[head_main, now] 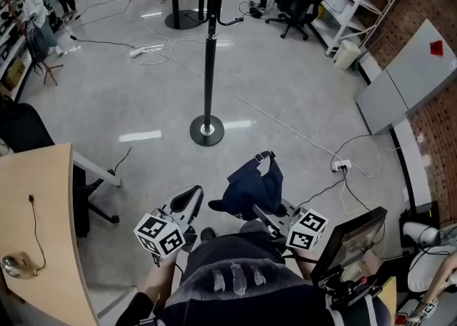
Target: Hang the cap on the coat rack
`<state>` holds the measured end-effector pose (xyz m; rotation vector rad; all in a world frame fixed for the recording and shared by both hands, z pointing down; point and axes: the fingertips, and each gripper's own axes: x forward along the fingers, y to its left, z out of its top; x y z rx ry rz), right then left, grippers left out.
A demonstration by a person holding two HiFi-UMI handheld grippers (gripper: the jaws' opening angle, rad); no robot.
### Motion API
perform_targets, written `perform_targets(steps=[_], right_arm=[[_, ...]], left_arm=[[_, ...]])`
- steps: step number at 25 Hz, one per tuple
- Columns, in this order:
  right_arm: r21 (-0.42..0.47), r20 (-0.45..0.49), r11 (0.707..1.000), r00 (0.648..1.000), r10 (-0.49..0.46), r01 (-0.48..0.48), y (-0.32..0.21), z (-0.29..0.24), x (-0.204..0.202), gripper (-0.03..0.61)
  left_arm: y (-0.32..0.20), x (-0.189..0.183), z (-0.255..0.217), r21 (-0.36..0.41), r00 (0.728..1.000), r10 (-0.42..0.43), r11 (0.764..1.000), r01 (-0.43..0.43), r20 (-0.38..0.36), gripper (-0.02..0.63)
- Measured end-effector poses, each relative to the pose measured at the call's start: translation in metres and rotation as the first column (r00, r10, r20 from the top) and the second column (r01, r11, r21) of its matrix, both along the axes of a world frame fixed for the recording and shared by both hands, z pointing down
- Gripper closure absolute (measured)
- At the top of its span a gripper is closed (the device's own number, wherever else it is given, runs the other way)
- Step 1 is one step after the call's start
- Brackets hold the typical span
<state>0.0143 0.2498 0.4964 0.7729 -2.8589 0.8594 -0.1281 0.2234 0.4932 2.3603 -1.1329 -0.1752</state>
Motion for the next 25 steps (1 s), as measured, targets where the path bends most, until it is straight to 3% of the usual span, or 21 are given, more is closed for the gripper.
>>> perform_targets(steps=[3,9,18,21,25], right_arm=[[-0.034,0.003,0.999,1.0,0.023,-0.023,-0.018,0.004,0.001,0.563],[-0.057,0.036,0.998,0.999,-0.021,0.023,-0.051,0.015,0.019,0.563],[-0.047,0.109,0.997,0.992,-0.059,0.065,-0.127,0.005,0.092,0.563],[-0.015,0.115,0.996,0.989,-0.088,0.091,-0.143,0.005,0.102,0.563],[0.027,0.099,0.987,0.982,-0.162,0.16,-0.156,0.008,0.105,0.563]], left_arm=[[-0.007,0.003,0.007,-0.036,1.0,0.013,0.999,-0.013,-0.001,0.607],[-0.042,0.015,0.008,-0.045,0.998,-0.053,0.997,0.054,0.038,0.607],[-0.129,0.113,-0.027,-0.002,0.993,-0.009,1.0,0.009,0.116,0.607],[-0.145,0.125,-0.033,0.025,0.989,-0.021,1.0,0.018,0.149,0.607],[-0.155,0.12,-0.037,0.072,0.971,-0.104,0.993,0.091,0.215,0.607]])
